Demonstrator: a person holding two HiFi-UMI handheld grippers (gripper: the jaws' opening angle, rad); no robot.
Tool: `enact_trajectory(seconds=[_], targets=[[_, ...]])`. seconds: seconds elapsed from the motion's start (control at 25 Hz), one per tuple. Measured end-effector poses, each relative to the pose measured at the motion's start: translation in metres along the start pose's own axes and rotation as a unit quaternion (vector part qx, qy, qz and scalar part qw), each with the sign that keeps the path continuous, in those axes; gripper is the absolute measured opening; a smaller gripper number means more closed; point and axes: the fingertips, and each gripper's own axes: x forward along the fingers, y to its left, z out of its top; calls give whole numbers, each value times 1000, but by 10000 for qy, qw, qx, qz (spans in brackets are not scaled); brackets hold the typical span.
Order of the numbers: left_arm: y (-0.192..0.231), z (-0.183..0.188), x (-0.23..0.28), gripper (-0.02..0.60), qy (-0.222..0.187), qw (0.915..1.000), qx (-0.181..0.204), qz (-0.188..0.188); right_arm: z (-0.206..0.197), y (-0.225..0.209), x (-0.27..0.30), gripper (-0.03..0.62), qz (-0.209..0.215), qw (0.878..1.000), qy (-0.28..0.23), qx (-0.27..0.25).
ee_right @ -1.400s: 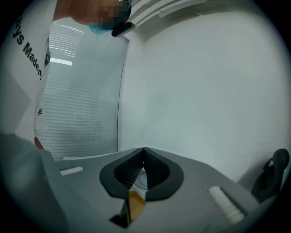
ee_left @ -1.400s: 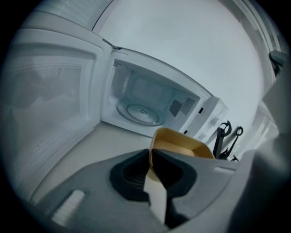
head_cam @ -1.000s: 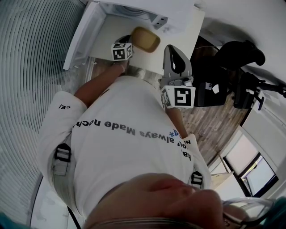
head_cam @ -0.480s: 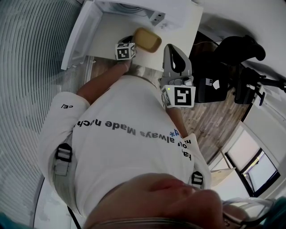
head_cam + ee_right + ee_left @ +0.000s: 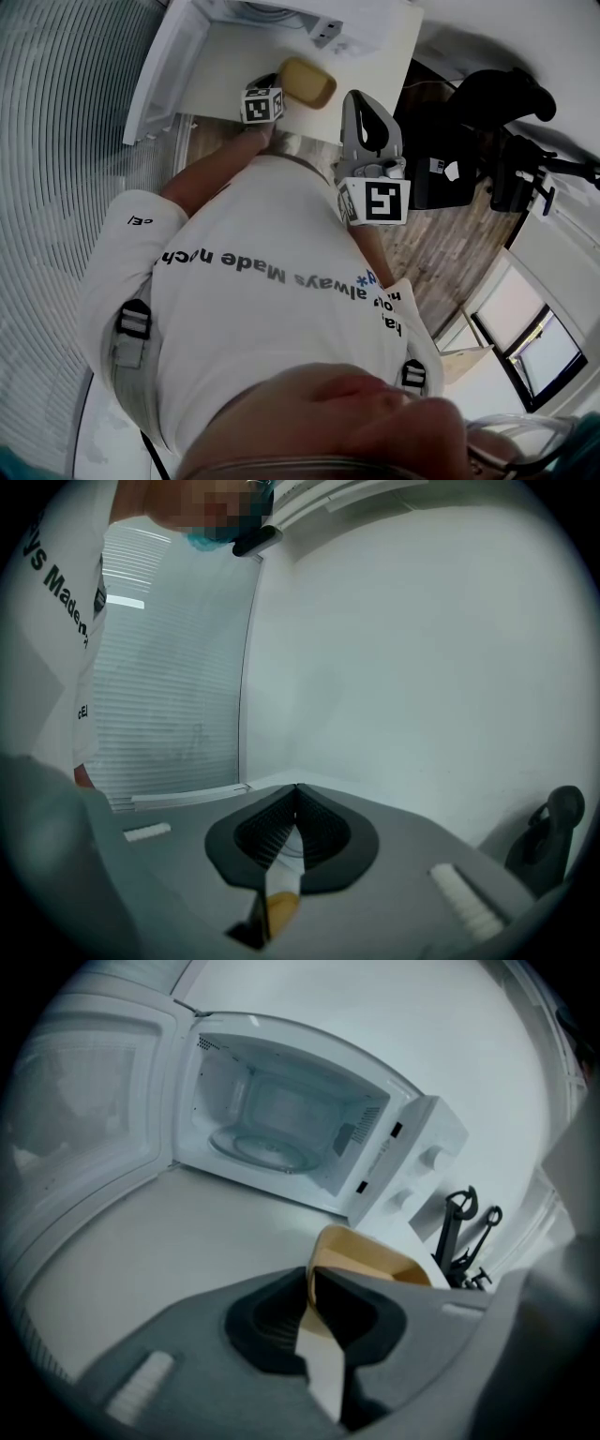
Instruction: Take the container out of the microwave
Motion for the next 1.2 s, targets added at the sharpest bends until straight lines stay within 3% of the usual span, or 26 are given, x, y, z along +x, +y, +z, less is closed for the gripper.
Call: enact_trajectory(seconds=[0.44, 1.0, 1.2], targets=[[3, -14, -2, 31, 161, 9995, -185, 204, -2, 1, -3, 2, 40, 10000, 56, -15], [2, -30, -12, 31, 550, 9982, -222, 81, -2, 4, -1, 2, 75, 10000, -20, 34], [0, -22, -20, 77, 461, 9989, -1, -45, -1, 4, 1, 2, 80, 9999, -61, 60]])
